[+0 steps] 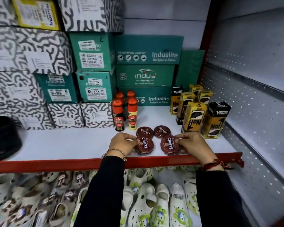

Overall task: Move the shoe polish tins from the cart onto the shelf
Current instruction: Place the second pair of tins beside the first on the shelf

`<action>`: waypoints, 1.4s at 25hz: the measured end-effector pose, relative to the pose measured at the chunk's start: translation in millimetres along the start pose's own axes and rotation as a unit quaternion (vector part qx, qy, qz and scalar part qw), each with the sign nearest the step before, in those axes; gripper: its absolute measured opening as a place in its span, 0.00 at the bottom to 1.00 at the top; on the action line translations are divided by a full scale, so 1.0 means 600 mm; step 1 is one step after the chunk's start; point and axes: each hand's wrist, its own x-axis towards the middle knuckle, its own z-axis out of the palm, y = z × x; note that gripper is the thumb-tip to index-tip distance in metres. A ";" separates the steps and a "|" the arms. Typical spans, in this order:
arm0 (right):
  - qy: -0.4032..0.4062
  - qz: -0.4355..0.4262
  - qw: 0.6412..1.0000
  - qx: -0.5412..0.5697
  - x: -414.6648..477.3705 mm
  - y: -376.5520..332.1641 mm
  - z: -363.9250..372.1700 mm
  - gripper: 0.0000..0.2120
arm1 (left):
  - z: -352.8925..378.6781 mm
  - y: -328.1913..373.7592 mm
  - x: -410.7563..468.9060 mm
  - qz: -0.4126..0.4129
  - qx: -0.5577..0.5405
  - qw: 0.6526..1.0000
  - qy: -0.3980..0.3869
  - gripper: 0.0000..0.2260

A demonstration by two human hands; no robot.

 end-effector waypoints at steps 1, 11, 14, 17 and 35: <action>0.001 0.003 1.000 -0.005 0.001 -0.003 0.003 0.09 | -0.001 0.001 0.003 -0.004 0.009 1.000 -0.010 0.03; -0.040 0.003 0.997 -0.066 0.008 -0.022 0.020 0.11 | 0.003 0.002 0.014 -0.004 0.058 0.996 -0.061 0.08; -0.067 0.008 0.993 -0.093 0.003 -0.034 0.009 0.12 | -0.004 0.008 0.013 -0.011 0.086 0.992 -0.088 0.06; -0.089 -0.009 0.988 -0.125 0.000 -0.042 0.003 0.13 | -0.012 0.020 0.006 0.002 0.145 0.983 -0.109 0.04; -0.166 -0.134 0.936 -0.280 0.007 -0.040 0.046 0.30 | 0.025 0.009 0.013 0.194 0.279 0.924 -0.178 0.27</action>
